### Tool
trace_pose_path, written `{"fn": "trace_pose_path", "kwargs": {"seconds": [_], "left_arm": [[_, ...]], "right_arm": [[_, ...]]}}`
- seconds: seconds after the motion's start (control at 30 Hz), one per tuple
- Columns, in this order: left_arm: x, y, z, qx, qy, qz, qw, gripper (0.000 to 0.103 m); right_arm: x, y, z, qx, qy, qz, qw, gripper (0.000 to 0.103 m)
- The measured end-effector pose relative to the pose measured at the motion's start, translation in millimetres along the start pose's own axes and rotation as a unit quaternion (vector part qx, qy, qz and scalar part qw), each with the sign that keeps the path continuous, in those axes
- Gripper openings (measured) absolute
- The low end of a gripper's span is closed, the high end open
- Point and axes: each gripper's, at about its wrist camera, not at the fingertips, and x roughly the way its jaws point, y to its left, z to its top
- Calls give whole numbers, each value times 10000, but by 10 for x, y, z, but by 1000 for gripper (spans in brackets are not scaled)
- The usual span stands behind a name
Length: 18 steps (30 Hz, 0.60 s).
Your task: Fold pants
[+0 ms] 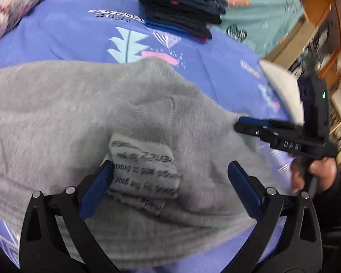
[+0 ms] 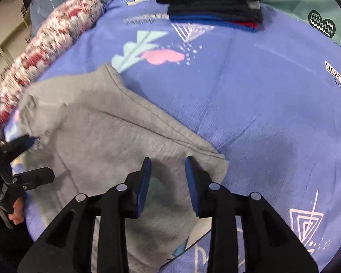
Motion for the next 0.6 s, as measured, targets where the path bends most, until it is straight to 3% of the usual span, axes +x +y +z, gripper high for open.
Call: {"fn": "trace_pose_path", "kwargs": {"seconds": [0.1,0.2,0.33,0.43,0.47,0.6], "left_arm": [[-431,284,-33,-663,-370,-411,9963,101],[-903,709,-141,-1428,-779,-305,9862,101],[-1239,1408,-396,-2737,-854,-87,9580,101],[-1212,1714,-473,-3273,-800,79,9415,101],[-1172,1763,-459,-3338,-817,30,9391,101],[-987,1716,-220,-3148,-833,227,9452,101]], "right_arm": [[-258,-76,-11,244,-615,453,9968,44],[-343,-312,-70,734,-1166,902,9864,61],[-159,-449,-30,1102,-1213,1196,9792,61],[-110,-431,7,1061,-1198,1209,9797,61],[-111,-419,17,1043,-1209,1234,9794,62],[-114,-414,-17,1070,-1237,1257,9785,62]]}}
